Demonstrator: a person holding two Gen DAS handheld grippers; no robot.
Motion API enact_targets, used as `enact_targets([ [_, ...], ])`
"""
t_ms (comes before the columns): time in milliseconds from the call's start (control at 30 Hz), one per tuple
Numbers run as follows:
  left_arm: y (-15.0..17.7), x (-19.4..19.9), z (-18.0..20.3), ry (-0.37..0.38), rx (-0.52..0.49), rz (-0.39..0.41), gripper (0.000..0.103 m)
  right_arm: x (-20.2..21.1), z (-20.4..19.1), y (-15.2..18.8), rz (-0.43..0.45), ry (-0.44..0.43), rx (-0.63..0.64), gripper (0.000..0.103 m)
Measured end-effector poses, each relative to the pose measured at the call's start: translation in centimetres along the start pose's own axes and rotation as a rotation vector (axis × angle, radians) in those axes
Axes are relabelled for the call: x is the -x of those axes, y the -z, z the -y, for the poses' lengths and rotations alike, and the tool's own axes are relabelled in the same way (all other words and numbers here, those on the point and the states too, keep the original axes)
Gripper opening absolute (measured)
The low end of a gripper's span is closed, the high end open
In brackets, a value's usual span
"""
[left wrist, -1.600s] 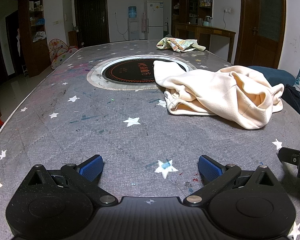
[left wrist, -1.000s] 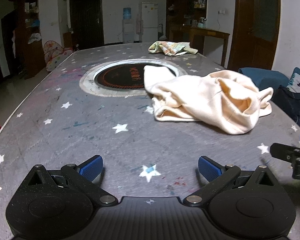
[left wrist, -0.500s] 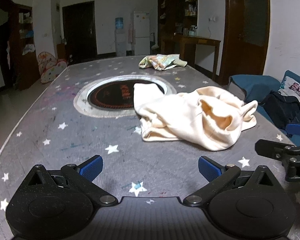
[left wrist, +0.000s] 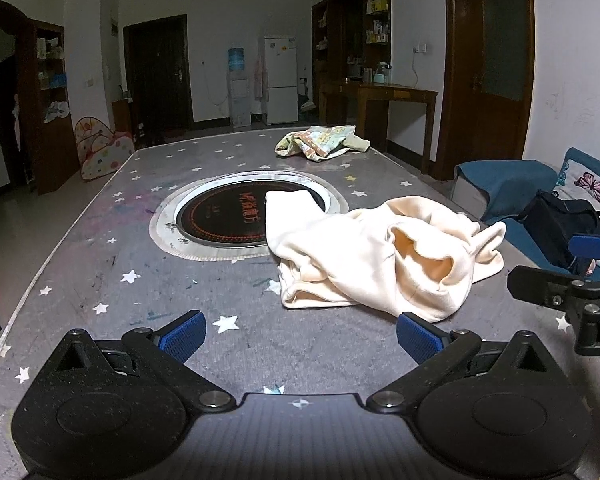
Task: Fold clothes
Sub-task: 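Move both grippers toward the crumpled cream shirt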
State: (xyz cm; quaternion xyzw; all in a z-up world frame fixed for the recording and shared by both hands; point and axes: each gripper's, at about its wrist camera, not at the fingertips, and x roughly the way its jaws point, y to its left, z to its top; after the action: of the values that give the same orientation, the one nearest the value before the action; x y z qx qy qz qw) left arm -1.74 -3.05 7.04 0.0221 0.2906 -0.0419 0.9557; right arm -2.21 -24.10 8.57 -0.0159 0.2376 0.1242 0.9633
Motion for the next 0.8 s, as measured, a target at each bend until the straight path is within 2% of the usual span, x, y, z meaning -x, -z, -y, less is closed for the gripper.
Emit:
enact_targets([
  [267,-0.4,0.3,0.1,0.012,0.002,0.007,0.103,0.6,0.1,-0.4,0.017,-0.017,0.01,0.103],
  [800,-1.1,-0.1,0.4,0.036,-0.002,-0.005,0.103,0.4,0.5,-1.8,0.007,0.012,0.058,0.103],
])
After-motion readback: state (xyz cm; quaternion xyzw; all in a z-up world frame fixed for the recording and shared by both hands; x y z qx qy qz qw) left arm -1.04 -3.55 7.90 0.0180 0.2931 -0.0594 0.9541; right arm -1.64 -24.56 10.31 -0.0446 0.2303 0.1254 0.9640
